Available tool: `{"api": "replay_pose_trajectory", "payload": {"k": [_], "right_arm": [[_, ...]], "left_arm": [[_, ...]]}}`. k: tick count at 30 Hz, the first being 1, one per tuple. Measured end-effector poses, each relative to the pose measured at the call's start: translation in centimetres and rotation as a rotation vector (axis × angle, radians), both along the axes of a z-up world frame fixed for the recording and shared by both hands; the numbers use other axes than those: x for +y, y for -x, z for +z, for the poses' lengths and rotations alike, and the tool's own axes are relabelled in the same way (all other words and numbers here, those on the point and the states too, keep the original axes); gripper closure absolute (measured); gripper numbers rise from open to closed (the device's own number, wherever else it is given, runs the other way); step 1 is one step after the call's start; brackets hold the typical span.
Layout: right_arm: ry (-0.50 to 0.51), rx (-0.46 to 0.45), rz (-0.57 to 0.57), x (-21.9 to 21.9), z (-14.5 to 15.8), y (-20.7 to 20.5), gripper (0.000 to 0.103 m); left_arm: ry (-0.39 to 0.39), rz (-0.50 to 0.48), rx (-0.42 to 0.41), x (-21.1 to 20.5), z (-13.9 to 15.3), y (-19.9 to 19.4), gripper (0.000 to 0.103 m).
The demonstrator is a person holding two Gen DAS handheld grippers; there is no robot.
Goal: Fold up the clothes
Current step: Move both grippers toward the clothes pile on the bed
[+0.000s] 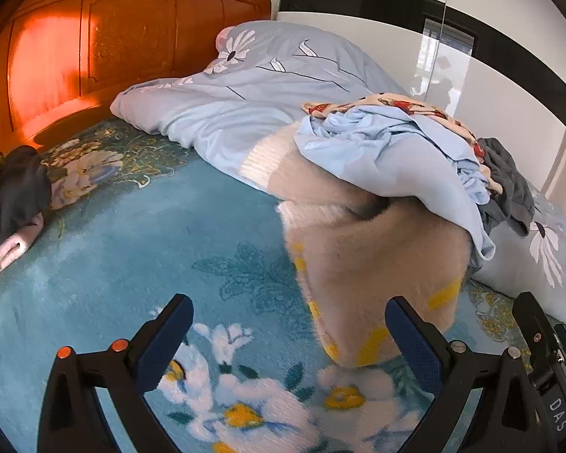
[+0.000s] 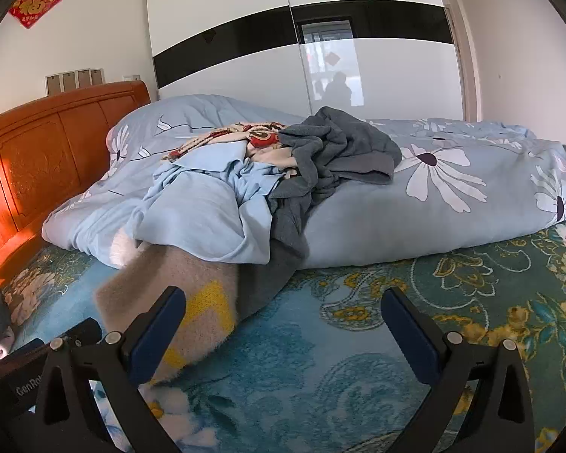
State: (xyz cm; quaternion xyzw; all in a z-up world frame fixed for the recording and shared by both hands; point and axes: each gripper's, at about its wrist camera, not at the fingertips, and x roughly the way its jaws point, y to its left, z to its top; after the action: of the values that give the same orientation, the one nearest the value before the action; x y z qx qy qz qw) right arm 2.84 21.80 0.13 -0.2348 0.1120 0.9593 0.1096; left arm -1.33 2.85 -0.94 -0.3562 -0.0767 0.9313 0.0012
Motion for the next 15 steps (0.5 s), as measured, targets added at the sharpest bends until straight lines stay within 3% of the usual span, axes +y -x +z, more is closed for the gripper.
{"api": "replay_pose_trajectory", "payload": {"k": [15], "right_arm": [[0.002,-0.007,0.012,-0.11,0.09,0.08,0.000]], "left_arm": [[-0.002,-0.021,-0.020,0.32,0.19,0.03,0.000]]}}
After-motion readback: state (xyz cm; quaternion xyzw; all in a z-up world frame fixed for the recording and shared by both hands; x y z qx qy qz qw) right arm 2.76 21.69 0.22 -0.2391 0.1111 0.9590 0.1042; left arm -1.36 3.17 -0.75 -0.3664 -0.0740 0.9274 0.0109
